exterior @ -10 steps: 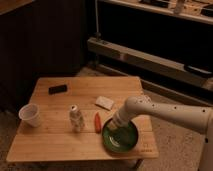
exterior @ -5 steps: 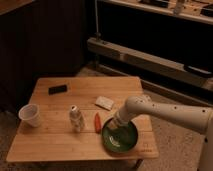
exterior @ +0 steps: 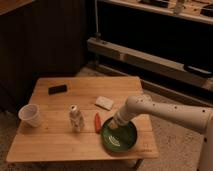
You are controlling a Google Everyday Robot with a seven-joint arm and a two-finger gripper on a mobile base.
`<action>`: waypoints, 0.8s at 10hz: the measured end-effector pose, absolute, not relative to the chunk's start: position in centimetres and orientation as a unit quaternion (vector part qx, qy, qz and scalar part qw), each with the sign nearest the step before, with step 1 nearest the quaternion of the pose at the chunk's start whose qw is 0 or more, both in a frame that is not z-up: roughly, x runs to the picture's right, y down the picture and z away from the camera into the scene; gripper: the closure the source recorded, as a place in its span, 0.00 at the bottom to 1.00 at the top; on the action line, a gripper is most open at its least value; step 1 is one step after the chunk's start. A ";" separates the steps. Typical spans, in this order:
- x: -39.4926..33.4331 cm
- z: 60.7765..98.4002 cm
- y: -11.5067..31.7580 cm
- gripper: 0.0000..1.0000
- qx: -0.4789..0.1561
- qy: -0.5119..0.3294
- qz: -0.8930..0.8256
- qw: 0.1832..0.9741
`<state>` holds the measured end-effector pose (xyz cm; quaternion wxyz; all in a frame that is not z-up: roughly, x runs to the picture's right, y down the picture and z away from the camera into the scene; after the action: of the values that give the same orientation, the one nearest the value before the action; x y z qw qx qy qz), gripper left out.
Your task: Push the ceramic bowl across the table
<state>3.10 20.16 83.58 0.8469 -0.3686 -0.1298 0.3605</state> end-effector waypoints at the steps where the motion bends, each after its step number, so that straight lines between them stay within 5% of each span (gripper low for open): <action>1: 2.9 83.7 20.1 0.77 -0.369 -0.130 0.360 0.847; 8: 2.7 84.5 19.1 0.77 -0.366 -0.133 0.361 0.847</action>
<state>2.67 19.15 84.49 0.8472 -0.3659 -0.1333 0.3613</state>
